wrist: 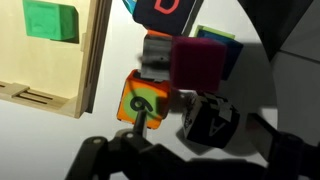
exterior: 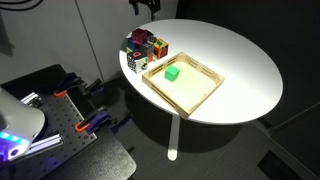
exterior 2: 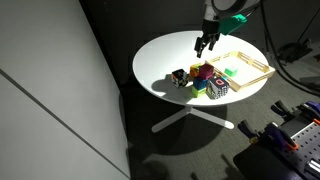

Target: Remove the mulberry pink block from the stack and place it in the wooden tray

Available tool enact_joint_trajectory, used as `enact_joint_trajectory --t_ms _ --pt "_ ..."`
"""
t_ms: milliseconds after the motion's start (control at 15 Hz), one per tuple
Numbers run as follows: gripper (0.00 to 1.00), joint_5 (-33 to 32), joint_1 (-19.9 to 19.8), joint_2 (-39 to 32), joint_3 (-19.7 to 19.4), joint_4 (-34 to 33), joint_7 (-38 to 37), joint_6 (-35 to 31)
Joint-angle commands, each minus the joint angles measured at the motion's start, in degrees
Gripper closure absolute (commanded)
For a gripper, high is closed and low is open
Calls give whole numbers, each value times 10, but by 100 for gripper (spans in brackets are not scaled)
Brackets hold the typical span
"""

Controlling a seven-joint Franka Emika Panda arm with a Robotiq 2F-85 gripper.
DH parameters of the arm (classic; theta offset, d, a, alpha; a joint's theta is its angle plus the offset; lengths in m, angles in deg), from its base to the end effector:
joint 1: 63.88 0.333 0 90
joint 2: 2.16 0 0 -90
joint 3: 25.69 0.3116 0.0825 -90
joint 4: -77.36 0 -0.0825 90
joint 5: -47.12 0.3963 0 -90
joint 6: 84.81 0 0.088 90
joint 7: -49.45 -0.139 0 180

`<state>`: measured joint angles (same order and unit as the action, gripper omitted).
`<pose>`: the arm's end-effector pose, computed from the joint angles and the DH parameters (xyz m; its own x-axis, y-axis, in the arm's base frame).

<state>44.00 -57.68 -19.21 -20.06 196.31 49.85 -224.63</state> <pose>0.5896 0.1221 0.2470 0.9669 0.2458 0.0683 0.2457 -0.9693 0.0096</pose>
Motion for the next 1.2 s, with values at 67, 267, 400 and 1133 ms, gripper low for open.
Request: enact_joint_trajectory --t_ms 67,267,400,1133 --pt "0 -5 18 -13 5 -22 -11 10" --pt "0 -13 30 -14 1 -19 -25 15" --pt "0 -17 35 -15 -1 -17 -34 20" --pt "0 -50 38 -36 -15 -9 -58 14"
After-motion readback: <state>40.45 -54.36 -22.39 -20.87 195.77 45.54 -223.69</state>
